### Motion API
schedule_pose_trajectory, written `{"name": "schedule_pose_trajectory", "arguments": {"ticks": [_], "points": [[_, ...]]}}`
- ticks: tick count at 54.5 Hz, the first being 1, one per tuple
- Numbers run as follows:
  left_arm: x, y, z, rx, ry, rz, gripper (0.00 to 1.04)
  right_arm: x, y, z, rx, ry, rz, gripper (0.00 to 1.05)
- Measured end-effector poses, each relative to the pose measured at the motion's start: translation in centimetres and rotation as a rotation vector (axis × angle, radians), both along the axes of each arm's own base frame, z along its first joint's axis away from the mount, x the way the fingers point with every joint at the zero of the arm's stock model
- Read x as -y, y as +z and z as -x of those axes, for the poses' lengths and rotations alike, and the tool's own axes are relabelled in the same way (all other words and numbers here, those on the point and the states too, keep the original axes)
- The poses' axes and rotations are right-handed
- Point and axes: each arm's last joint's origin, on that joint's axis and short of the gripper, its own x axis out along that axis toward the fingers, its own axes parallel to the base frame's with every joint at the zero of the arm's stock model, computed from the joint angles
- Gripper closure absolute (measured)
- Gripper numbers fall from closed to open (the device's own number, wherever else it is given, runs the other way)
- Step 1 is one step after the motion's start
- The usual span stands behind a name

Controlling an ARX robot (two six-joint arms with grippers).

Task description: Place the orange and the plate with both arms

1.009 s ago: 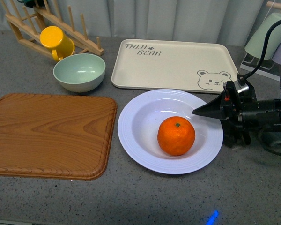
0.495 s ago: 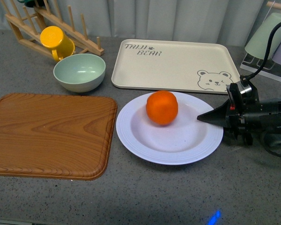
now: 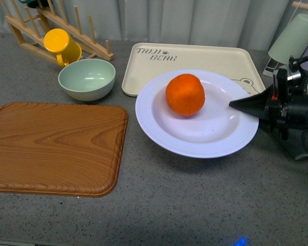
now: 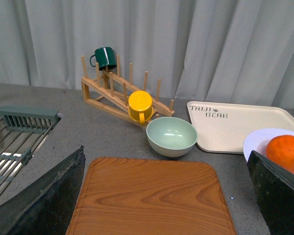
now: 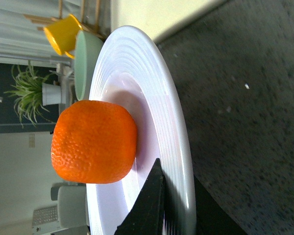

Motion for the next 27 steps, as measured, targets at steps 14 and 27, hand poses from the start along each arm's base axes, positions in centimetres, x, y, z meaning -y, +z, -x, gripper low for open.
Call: {"name": "schedule_pose_trajectory", "arguments": {"ticks": [14,27], "points": [[0.0,0.0,0.0,0.0,0.0,0.0,0.06,-0.5,2.0,-3.8,0.063,-0.046,-0.026,1.02],[0.0,0.0,0.0,0.0,0.0,0.0,0.06,-1.5,1.5,-8.4,0.02,-0.099,-0.031,1.02]]}}
